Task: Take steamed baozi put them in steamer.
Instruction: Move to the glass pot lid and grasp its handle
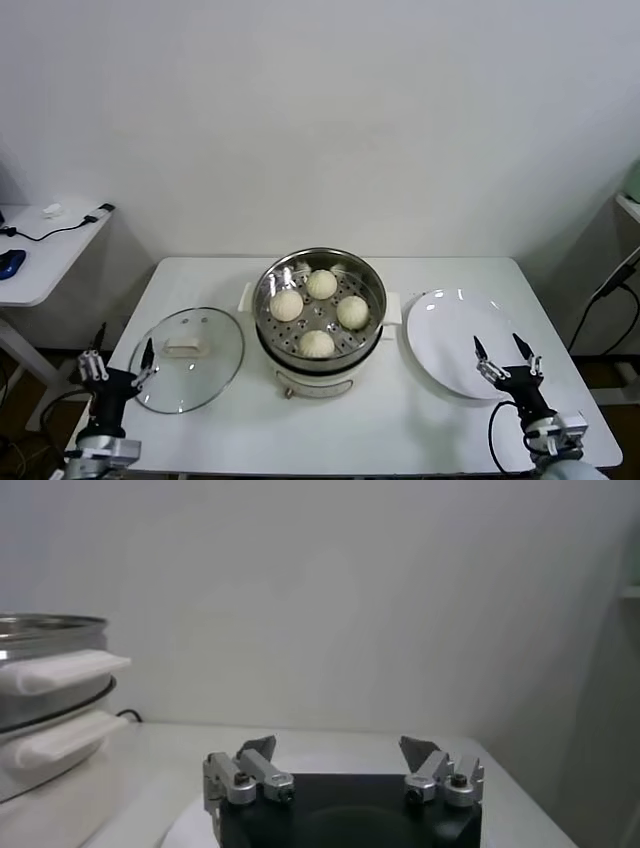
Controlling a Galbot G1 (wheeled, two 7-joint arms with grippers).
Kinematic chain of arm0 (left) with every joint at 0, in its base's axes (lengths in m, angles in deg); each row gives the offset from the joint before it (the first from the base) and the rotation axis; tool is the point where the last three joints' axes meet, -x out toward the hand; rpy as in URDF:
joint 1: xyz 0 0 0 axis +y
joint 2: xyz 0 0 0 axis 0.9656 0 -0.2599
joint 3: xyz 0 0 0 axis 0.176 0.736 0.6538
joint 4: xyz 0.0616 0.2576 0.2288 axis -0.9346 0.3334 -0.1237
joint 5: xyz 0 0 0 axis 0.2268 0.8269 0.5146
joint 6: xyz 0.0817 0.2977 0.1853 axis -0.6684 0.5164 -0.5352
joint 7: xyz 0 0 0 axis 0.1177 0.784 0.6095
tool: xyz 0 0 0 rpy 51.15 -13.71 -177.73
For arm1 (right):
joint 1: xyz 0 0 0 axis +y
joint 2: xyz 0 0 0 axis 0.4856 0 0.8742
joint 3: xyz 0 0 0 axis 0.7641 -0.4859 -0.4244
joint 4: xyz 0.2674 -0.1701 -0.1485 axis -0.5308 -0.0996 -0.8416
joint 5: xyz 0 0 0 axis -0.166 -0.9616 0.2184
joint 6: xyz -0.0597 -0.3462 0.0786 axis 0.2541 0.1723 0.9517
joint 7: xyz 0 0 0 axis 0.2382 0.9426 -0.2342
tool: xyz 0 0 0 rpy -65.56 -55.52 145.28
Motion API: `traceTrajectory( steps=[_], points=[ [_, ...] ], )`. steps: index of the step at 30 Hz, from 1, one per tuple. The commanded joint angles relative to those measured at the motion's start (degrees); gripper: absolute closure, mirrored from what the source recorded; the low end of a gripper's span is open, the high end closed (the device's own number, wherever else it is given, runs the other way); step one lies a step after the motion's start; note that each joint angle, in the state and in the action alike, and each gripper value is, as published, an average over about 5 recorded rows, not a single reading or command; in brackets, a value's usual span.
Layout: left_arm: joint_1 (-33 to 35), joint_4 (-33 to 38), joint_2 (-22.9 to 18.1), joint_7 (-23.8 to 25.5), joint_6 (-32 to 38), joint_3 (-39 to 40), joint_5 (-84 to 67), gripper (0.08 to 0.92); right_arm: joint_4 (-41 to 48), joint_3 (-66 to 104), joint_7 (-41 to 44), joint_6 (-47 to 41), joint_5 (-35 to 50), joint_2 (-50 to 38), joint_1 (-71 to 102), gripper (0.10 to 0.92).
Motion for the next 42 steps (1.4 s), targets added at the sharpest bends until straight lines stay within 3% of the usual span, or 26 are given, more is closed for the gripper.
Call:
traceTrajectory(
  steps=[1, 16, 31, 42],
  points=[
    [-3.04, -15.70, 0.54, -6.95, 0.78, 3.47, 36.94, 0.177, -4.32, 3.71, -1.60, 1.06, -3.44, 4.65, 4.52, 0.203],
    [-12.10, -26.88, -0.47, -8.00, 2.46, 5.77, 38.00, 0.177, -6.80, 2.68, -2.43, -0.20, -4.74, 5.75, 4.33, 0.203],
    [-19.01, -31.56, 1.00, -7.86, 1.90, 7.93, 38.03, 0.177, -6.55, 4.03, -2.08, 0.04, -4.82, 6.73, 5.56, 0.203],
    [-24.53, -35.59, -0.55, -7.88, 0.49, 8.21, 38.86, 0.177, -7.96, 4.13, -2.10, -0.32, -5.61, 7.02, 6.07, 0.203]
  ],
)
